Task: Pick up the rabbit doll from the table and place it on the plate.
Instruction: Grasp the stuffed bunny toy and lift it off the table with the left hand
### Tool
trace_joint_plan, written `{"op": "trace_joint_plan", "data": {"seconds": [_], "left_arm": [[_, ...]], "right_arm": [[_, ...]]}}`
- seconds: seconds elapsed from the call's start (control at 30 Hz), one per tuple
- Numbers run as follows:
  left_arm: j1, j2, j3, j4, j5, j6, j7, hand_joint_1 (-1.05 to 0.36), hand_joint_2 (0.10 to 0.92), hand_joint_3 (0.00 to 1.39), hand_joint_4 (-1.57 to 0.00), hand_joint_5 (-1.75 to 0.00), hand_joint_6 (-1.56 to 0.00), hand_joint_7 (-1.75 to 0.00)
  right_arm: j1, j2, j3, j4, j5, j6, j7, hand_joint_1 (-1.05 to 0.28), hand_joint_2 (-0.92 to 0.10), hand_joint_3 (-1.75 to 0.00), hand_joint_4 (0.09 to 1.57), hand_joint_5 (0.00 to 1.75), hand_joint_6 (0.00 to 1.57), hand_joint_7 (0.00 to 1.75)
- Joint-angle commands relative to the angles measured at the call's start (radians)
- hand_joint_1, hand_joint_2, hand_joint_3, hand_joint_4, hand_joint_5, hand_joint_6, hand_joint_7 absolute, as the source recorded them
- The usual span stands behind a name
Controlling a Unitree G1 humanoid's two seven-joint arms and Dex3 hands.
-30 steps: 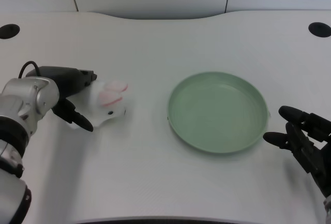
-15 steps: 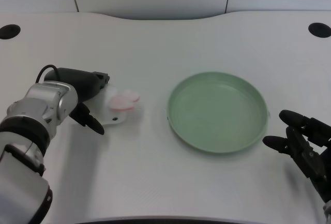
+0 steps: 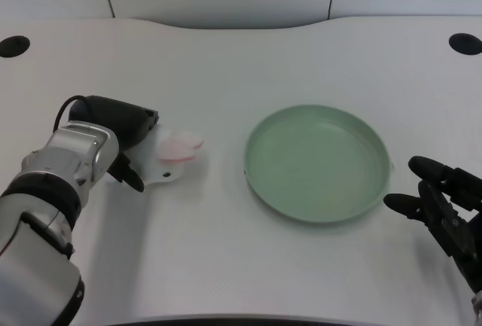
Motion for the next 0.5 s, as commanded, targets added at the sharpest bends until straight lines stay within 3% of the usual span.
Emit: {"op": "trace_joint_plan", "data": {"seconds": [0.03, 0.17, 0.23, 0.27, 0.33, 0.5], "left_arm": [[0.023, 0.018, -0.010, 0.015, 0.007, -0.002, 0.016, -0.54, 0.763, 0.01, -0.37, -0.73, -0.64, -0.23], [0.027, 0.025, -0.008, 0.016, 0.002, -0.019, 0.034, -0.49, 0.780, 0.01, -0.43, -0.74, -0.68, -0.24], [0.034, 0.035, -0.004, 0.014, 0.000, -0.045, 0.077, -0.41, 0.830, 0.01, -0.57, -0.72, -0.75, -0.18], [0.037, 0.038, -0.004, 0.014, 0.001, -0.055, 0.099, -0.37, 0.840, 0.01, -0.68, -0.78, -0.80, -0.15], [0.043, 0.041, -0.007, 0.013, 0.005, -0.067, 0.145, -0.34, 0.860, 0.01, -0.76, -0.86, -0.83, -0.14], [0.047, 0.035, -0.001, 0.018, -0.002, -0.061, 0.176, -0.36, 0.866, 0.00, -0.78, -0.98, -1.05, -0.25]], "right_arm": [[0.014, -0.006, -0.009, -0.006, 0.011, 0.009, -0.005, -0.23, -0.92, -0.28, 1.05, 0.41, 1.11, 0.00], [0.017, -0.005, -0.008, -0.011, 0.010, 0.012, -0.009, -0.23, -0.92, -0.27, 1.05, 0.41, 1.11, 0.00], [0.020, -0.004, -0.007, -0.015, 0.008, 0.008, -0.011, -0.22, -0.92, -0.28, 1.06, 0.41, 1.11, 0.00], [0.020, -0.004, -0.007, -0.014, 0.009, 0.005, -0.009, -0.23, -0.92, -0.28, 1.05, 0.40, 1.11, 0.00], [0.021, -0.009, -0.006, -0.014, 0.006, 0.005, -0.007, -0.23, -0.92, -0.29, 1.05, 0.40, 1.11, 0.00], [0.014, -0.008, -0.015, 0.003, 0.026, 0.001, 0.008, -0.22, -0.92, -0.28, 1.06, 0.40, 1.11, 0.00]]}}
